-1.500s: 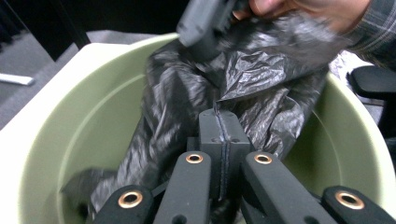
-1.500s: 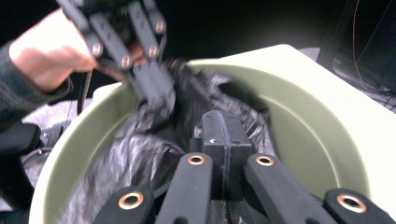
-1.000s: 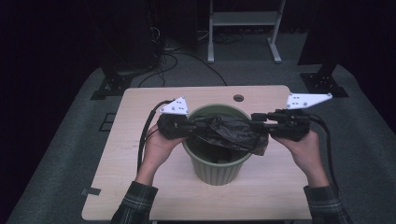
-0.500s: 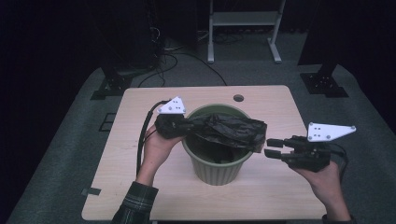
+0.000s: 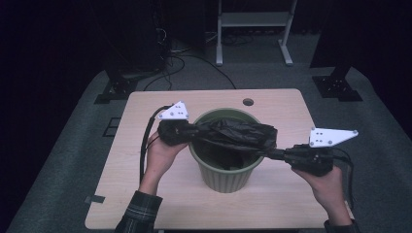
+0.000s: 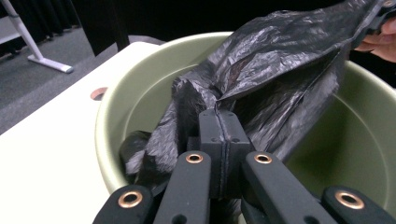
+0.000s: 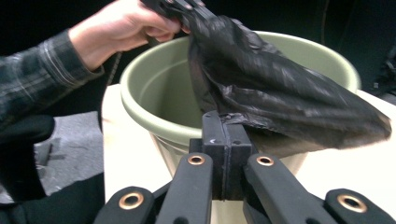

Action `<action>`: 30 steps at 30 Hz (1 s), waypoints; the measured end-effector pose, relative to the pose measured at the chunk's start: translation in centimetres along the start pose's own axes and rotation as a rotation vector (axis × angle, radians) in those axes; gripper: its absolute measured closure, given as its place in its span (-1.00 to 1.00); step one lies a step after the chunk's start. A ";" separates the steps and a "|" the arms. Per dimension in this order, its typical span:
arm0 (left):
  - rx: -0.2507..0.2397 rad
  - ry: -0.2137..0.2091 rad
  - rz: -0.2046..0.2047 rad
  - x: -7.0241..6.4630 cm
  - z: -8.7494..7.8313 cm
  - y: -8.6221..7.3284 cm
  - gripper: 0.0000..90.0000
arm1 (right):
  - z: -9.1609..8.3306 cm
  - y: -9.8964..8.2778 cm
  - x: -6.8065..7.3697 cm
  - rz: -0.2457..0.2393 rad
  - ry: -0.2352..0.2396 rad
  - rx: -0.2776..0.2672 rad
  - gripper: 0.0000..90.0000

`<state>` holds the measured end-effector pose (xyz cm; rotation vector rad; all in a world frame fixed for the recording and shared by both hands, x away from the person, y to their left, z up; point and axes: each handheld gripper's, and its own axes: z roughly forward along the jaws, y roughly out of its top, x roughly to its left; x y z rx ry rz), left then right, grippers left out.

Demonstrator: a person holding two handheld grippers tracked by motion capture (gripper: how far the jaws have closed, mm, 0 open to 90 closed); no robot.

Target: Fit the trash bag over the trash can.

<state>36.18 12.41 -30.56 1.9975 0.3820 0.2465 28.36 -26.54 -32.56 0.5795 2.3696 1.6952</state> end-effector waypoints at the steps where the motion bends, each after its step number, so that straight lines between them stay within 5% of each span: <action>1: -0.012 0.002 -0.008 0.1 -0.3 -0.1 0.99 | -0.2 0.0 -0.1 -0.004 -0.010 0.004 1.00; 13: -0.054 0.038 -0.057 0.8 -3.2 -2.1 0.99 | -3.3 0.5 -2.3 0.000 -0.120 0.002 1.00; 19: -0.081 0.043 -0.095 1.4 -4.1 -3.6 0.98 | -2.2 0.9 -4.3 0.024 -0.135 0.027 1.00; 21: -0.082 0.058 -0.104 1.3 -4.5 -3.7 0.71 | -1.6 1.0 -4.5 0.021 -0.125 0.019 1.00; 30: -0.117 0.043 0.018 -1.5 -5.9 -0.9 0.16 | -0.5 1.3 -4.5 0.018 -0.111 0.018 1.00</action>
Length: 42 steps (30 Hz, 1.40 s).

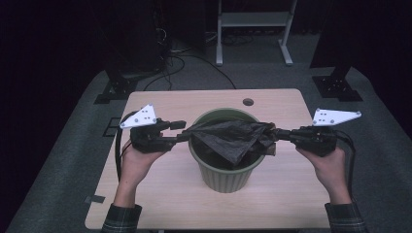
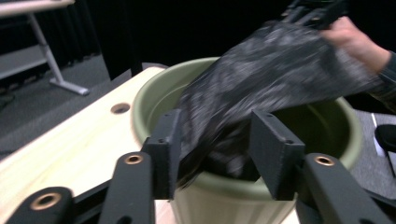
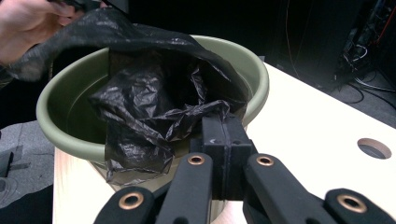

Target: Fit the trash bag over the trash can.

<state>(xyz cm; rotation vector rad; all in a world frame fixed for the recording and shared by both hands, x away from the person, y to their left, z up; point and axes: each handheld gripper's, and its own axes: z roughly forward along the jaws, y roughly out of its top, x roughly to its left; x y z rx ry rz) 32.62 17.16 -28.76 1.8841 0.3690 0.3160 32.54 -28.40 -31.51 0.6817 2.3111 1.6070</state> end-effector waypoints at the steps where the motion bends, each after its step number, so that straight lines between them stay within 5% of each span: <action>1: -0.003 -0.006 0.012 -0.3 0.1 0.3 0.13 | 0.0 0.0 0.0 0.002 0.002 0.000 1.00; 7: 0.010 -0.070 0.102 -3.1 2.1 2.1 -0.02 | 0.2 0.1 0.0 0.001 0.003 0.005 1.00; 11: 0.027 -0.113 0.125 -4.2 3.7 2.4 -0.12 | 0.3 0.1 0.0 0.004 0.005 0.007 1.00; 17: 0.085 -0.105 0.152 -4.2 5.7 2.0 -0.18 | 0.3 0.1 -0.1 0.002 0.009 0.012 1.00; 21: 0.121 -0.099 0.155 -3.4 6.5 1.6 0.39 | 0.3 0.1 0.0 0.003 0.011 0.010 1.00; 24: 0.124 -0.109 0.141 -2.7 6.7 1.5 0.97 | 0.4 0.1 0.0 0.004 0.010 0.012 1.00; 27: 0.103 -0.101 0.110 -2.1 6.4 1.3 0.99 | 0.4 0.0 -0.1 0.002 0.007 0.016 1.00; 34: -0.032 -0.038 -0.007 0.5 3.2 0.8 1.00 | -0.6 -0.3 -0.4 0.001 -0.009 0.000 1.00; 38: -0.056 -0.028 -0.036 1.2 2.4 0.3 1.00 | -0.8 -0.2 -0.6 0.008 0.000 -0.018 0.99; 39: -0.052 -0.001 -0.039 1.3 2.2 0.1 1.00 | -0.6 -0.1 -0.6 0.002 -0.016 -0.011 0.96; 40: -0.065 -0.002 -0.049 1.5 2.0 -0.1 1.00 | -0.5 -0.1 -0.6 -0.010 -0.060 -0.003 0.72; 42: -0.080 0.006 -0.068 1.8 1.7 -0.4 1.00 | -0.5 -0.1 -0.7 0.016 -0.065 -0.018 0.61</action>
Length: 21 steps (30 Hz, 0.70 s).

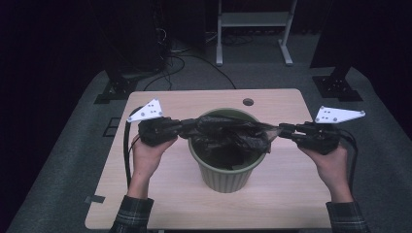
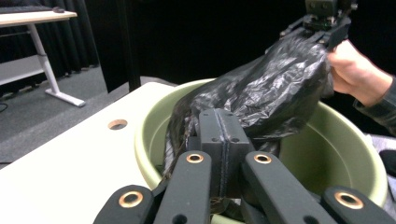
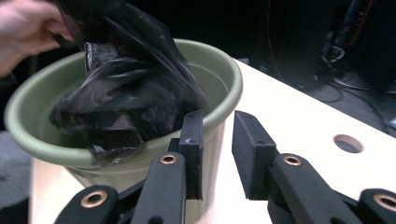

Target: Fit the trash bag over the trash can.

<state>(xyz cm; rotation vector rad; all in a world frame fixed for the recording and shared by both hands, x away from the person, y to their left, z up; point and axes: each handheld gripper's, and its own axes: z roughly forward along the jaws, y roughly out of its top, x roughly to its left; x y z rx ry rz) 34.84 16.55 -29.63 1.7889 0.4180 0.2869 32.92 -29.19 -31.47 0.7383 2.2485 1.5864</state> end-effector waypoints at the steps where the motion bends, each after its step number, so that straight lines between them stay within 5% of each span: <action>1: 0.000 0.002 -0.001 0.1 -0.1 0.0 1.00 | -0.2 0.0 0.1 0.005 0.004 -0.017 0.55; 6: 0.000 0.019 -0.010 0.2 -0.1 -0.1 1.00 | -1.4 -0.1 1.2 0.003 0.030 -0.060 0.44; 12: -0.007 0.027 -0.017 0.2 0.2 -0.1 1.00 | -2.6 -0.4 3.3 0.012 0.113 -0.117 0.31; 19: -0.016 0.022 -0.021 0.2 0.3 -0.2 1.00 | 0.3 -0.9 4.1 0.013 0.166 -0.055 0.21; 21: -0.017 0.018 -0.022 0.2 0.3 -0.2 1.00 | 1.3 -0.8 4.2 0.007 0.181 -0.043 0.42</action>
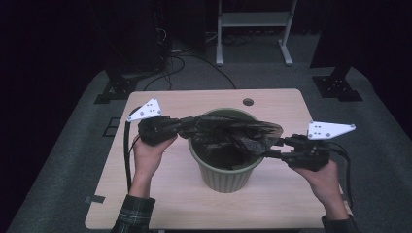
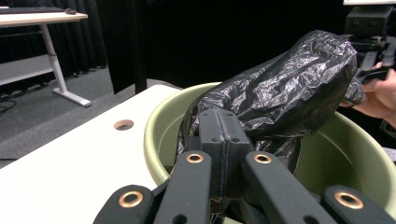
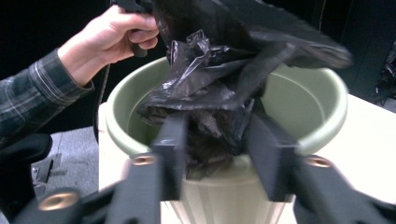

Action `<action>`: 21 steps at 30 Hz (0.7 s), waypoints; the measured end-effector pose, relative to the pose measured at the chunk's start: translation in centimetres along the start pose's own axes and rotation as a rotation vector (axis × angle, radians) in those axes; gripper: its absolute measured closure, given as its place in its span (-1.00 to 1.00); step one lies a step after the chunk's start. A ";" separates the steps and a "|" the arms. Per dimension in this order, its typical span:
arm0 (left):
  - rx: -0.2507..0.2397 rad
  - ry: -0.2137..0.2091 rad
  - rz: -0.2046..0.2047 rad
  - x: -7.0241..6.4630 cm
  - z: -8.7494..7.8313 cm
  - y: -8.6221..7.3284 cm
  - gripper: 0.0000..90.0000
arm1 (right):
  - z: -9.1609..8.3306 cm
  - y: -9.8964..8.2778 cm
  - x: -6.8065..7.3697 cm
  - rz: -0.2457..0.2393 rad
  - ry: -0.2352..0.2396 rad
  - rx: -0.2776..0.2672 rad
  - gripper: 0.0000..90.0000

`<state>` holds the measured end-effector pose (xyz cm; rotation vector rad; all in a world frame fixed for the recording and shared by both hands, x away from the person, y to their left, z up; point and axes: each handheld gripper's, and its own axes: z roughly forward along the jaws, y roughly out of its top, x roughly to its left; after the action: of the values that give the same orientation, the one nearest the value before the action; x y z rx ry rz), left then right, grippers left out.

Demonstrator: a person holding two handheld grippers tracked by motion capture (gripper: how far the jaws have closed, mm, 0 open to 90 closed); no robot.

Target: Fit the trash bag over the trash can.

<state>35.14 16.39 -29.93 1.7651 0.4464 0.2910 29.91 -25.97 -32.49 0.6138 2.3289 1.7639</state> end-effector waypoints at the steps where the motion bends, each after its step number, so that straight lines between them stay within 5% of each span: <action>1: 0.001 -0.001 0.001 0.0 0.0 0.0 1.00 | 0.4 0.1 0.0 -0.013 0.009 0.007 0.71; 4: 0.000 0.000 -0.004 0.1 -0.3 -0.2 1.00 | 0.6 0.4 0.0 -0.038 -0.011 0.029 1.00; 14: 0.008 0.009 -0.044 0.7 -1.3 -1.6 1.00 | -4.3 0.3 -2.4 -0.004 -0.149 0.019 1.00; 20: 0.016 0.022 -0.075 1.4 -1.4 -2.5 1.00 | -4.3 -1.1 -4.1 0.044 -0.180 0.079 0.97; 21: 0.017 0.021 -0.077 1.4 -1.3 -2.6 1.00 | -4.3 -1.2 -4.1 0.045 -0.178 0.078 0.82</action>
<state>35.44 18.66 -32.20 1.7583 0.5317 0.2519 31.78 -31.74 -32.84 0.8063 2.2866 1.5713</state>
